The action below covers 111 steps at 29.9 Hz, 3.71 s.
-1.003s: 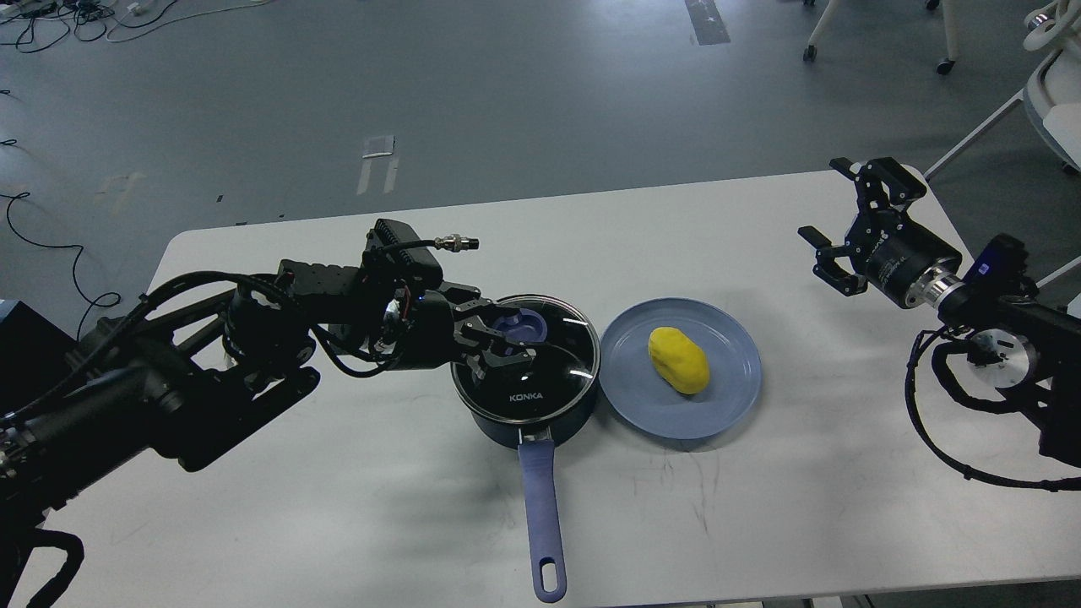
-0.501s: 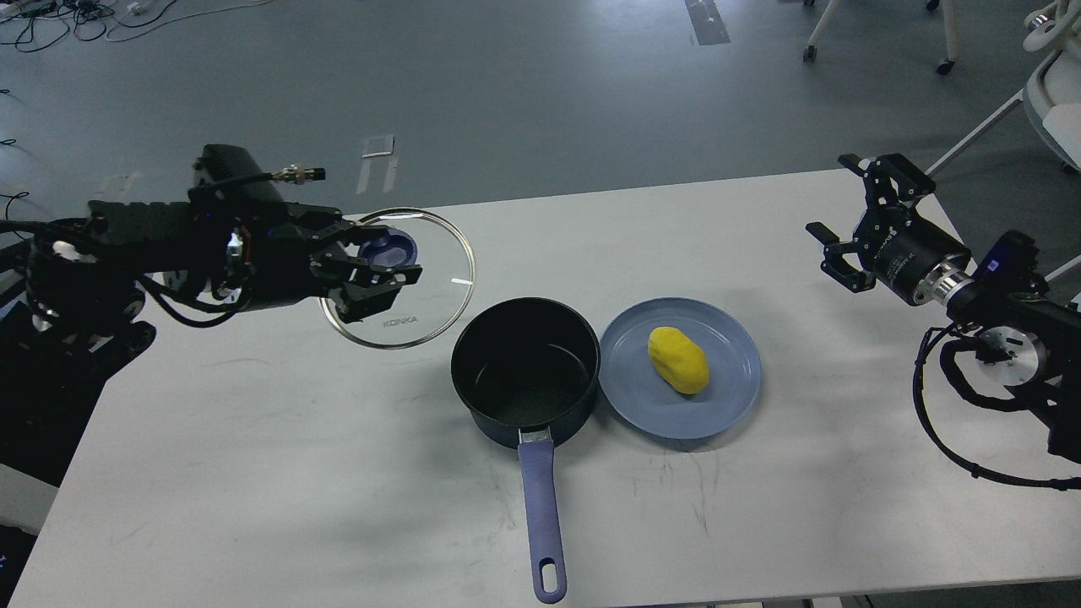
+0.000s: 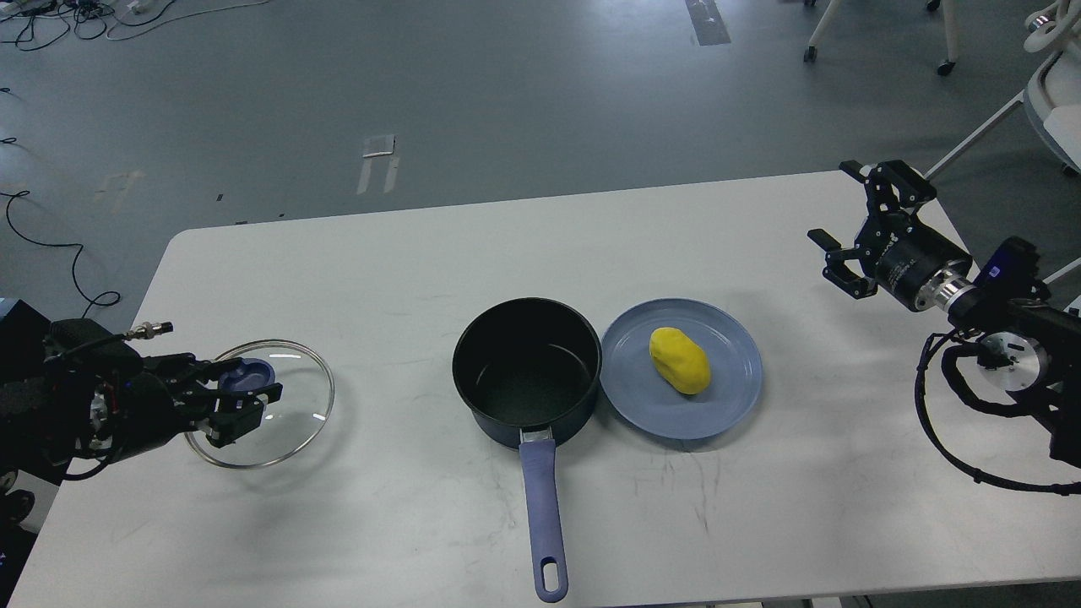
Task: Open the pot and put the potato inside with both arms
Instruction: 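Lift the lid off the saucepan and carry it away from the pot, then lower the lid onto the table and open the left gripper, then raise the left arm away and move the right gripper toward the potato, then lower the right gripper onto the yellow potato and grasp it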
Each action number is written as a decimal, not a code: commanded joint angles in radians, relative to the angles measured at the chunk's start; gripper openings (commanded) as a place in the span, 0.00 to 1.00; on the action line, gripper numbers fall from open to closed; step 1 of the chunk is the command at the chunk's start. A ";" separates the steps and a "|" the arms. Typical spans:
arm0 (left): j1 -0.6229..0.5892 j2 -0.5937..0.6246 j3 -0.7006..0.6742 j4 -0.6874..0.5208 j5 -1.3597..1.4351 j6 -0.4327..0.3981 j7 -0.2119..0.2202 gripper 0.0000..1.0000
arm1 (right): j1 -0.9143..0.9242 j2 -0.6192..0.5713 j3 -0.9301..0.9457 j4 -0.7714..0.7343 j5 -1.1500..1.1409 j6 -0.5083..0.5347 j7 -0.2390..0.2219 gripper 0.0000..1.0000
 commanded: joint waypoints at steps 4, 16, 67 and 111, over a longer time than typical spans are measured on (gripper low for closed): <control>0.004 -0.089 0.004 0.110 -0.010 0.010 0.000 0.54 | 0.000 0.000 0.000 0.000 0.000 0.000 0.000 1.00; 0.024 -0.154 0.005 0.159 -0.017 0.010 0.000 0.56 | -0.006 0.000 0.000 0.000 0.000 0.000 0.000 1.00; -0.335 -0.160 -0.183 -0.008 -1.622 -0.449 0.031 0.98 | 0.604 -0.227 -0.534 0.336 -0.643 0.000 0.000 1.00; -0.318 -0.204 -0.237 -0.005 -1.625 -0.463 0.078 0.98 | 0.724 0.239 -1.088 0.290 -0.991 0.000 0.000 0.99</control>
